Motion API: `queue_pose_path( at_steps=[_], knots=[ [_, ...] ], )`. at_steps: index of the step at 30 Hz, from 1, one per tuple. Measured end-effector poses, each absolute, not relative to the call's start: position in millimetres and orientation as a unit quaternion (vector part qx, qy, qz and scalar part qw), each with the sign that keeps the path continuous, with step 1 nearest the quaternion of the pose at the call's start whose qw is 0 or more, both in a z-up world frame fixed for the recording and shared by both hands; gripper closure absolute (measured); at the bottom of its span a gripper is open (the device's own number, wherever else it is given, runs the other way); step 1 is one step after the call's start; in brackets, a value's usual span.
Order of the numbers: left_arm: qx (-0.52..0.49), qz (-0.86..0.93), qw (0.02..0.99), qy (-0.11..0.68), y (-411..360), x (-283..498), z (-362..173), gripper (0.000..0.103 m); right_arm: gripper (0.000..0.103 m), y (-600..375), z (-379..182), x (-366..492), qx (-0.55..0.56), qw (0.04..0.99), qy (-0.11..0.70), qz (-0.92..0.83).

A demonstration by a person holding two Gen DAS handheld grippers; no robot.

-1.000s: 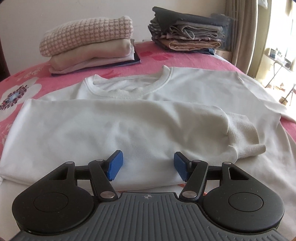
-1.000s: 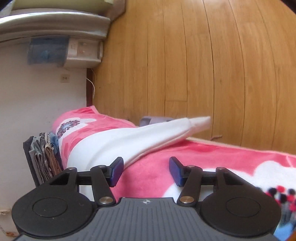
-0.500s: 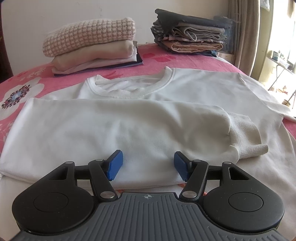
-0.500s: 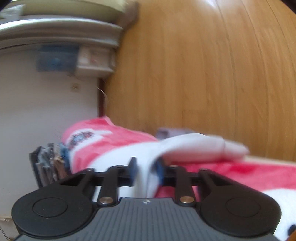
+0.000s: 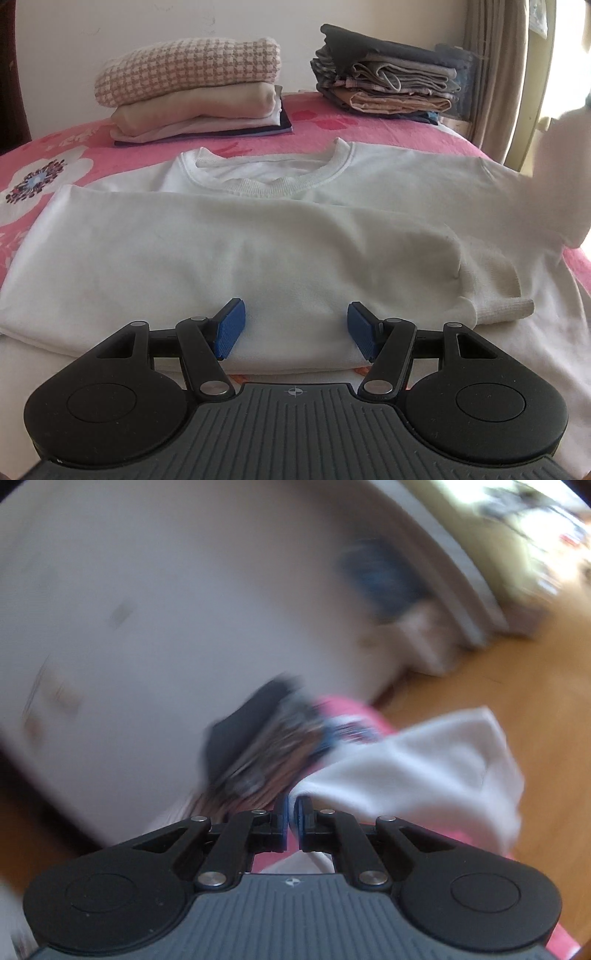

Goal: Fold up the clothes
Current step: 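Fold the held sleeve across the sweatshirt body with the right gripper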

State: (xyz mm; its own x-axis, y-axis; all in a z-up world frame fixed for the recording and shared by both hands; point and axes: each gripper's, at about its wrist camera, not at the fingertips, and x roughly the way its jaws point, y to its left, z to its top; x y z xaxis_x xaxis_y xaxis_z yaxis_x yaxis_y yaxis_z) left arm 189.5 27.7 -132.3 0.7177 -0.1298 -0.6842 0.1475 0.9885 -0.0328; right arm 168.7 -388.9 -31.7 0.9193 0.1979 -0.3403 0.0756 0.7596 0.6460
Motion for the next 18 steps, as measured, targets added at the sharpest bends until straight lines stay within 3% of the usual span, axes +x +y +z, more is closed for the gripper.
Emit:
queue_pose_path(
  at_steps=[4,8,10,11,13,18],
  knots=[
    [0.005,-0.078,0.926,0.369,31.4,185.6,-129.2,0.041,0.098,-317.1,-33.8,188.1,0.243,0.932,0.260,0.074],
    [0.001,-0.085,0.926,0.367,37.3,180.1,-126.2,0.041,0.094,-273.2,-75.2,218.6,0.189,0.903,0.382,0.054],
    [-0.005,-0.086,0.927,0.366,42.1,176.5,-123.8,0.041,0.077,-265.1,-91.5,224.2,0.171,0.884,0.434,0.031],
    [-0.010,-0.086,0.927,0.365,45.1,175.1,-122.8,0.041,0.074,-262.1,-98.3,225.2,0.163,0.875,0.455,0.018],
    [-0.021,-0.086,0.927,0.364,51.3,173.1,-122.0,0.041,0.069,-263.3,-93.7,217.2,0.153,0.881,0.447,0.004],
    [-0.042,-0.081,0.926,0.366,60.5,172.9,-123.5,0.041,0.070,-281.2,-67.4,202.1,0.116,0.909,0.399,-0.033]
  ],
)
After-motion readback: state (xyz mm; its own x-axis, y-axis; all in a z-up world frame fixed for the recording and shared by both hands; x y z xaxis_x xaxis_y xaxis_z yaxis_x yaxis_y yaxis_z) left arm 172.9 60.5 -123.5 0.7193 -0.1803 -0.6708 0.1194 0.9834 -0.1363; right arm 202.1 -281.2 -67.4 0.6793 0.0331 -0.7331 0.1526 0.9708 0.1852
